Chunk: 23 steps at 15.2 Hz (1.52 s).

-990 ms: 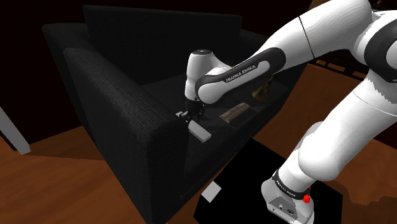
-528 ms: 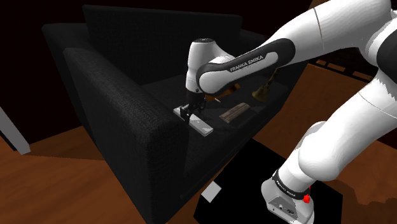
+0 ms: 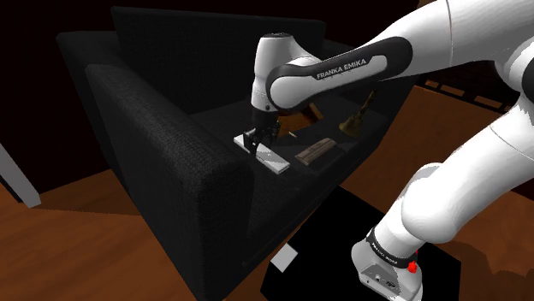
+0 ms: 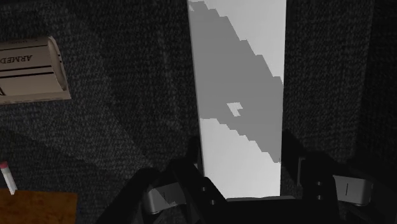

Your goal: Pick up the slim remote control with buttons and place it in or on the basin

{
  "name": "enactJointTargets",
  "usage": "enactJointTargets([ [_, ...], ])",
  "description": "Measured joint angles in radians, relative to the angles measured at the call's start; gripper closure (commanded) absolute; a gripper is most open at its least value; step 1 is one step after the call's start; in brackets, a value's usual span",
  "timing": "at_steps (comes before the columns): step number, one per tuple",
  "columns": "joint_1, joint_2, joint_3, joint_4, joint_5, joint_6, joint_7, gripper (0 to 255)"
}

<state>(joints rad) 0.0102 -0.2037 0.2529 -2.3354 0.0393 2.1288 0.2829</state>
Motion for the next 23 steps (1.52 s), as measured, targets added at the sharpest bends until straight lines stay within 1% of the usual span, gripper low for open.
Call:
enactJointTargets([
  [18,0.0,-0.072,-0.013,0.179,0.01,-0.249,-0.011,255],
  [23,-0.042,-0.036,-0.072,0.225,-0.014,-0.261,-0.1,255],
])
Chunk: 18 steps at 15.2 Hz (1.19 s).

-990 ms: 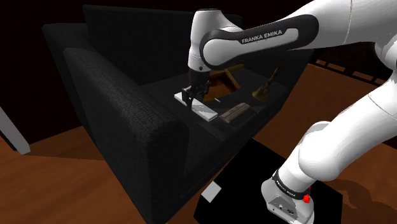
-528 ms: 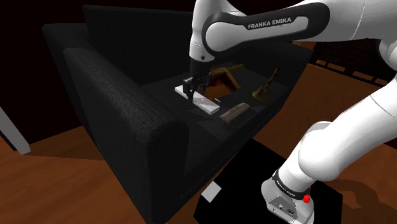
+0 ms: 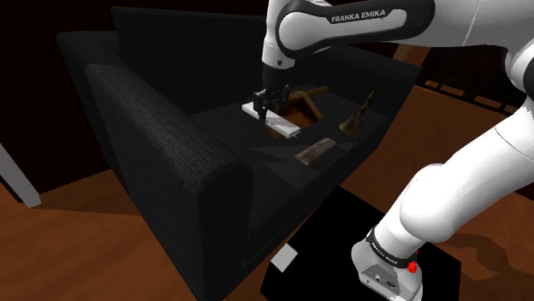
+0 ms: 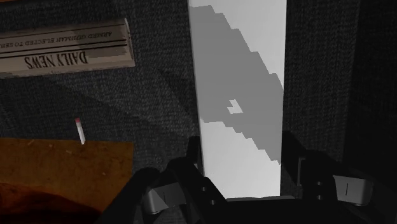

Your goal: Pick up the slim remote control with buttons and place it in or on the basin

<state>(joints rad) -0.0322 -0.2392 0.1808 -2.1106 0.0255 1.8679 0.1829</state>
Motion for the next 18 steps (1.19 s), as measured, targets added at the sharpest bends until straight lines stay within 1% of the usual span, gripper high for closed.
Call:
enactJointTargets([
  [5,-0.05,0.066,-0.067,0.063,-0.024,0.002,-0.106,255],
  [12,-0.12,0.189,-0.152,0.196,-0.044,-0.007,-0.254,255],
  [18,-0.177,0.326,-0.208,0.382,-0.043,-0.054,-0.368,255],
])
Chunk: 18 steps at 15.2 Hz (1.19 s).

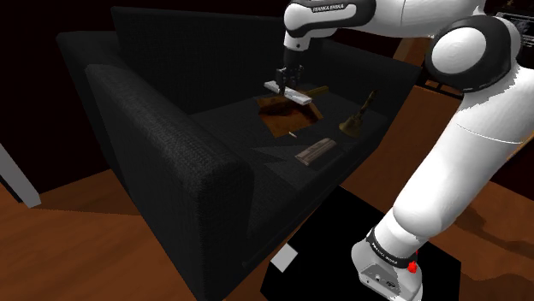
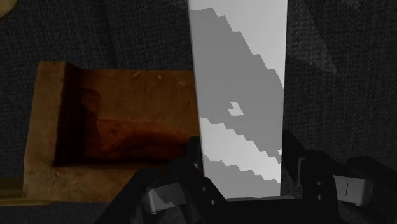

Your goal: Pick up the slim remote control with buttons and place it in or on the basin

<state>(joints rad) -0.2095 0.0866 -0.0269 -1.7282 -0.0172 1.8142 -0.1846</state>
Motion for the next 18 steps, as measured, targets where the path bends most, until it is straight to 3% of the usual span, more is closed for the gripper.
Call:
enactJointTargets([
  [6,-0.065,0.164,-0.044,0.209,0.016,-0.044,-0.111,255],
  [10,-0.106,0.296,-0.061,0.404,0.031,-0.107,-0.167,255],
  [18,-0.115,0.325,-0.063,0.354,0.034,-0.027,-0.18,255],
])
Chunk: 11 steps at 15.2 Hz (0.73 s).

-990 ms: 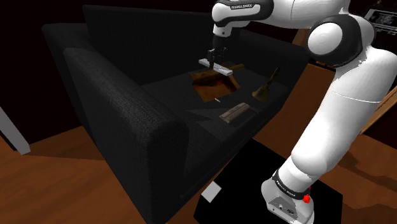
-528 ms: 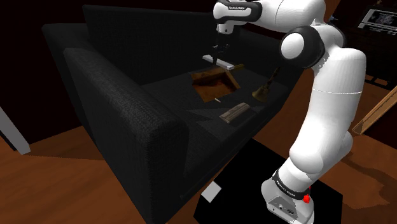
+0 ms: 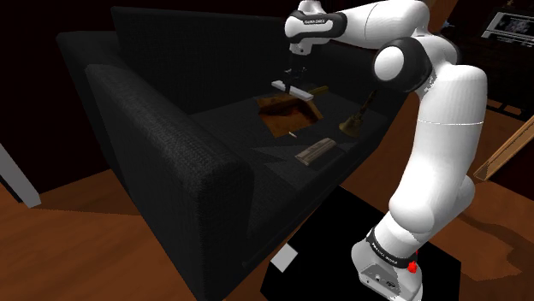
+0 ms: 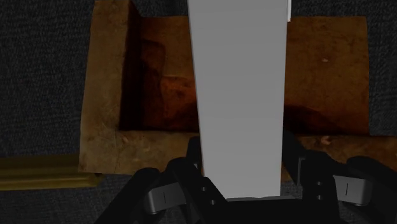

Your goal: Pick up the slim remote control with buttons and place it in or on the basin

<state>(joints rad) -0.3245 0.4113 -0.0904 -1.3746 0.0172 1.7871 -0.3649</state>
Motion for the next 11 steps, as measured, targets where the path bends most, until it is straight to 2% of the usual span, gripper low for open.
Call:
enactJointTargets([
  [7,0.002,0.0,0.001,-0.091,0.0,0.093,0.001,255],
  [11,0.002,0.002,0.001,-0.092,0.0,0.098,0.002,255],
])
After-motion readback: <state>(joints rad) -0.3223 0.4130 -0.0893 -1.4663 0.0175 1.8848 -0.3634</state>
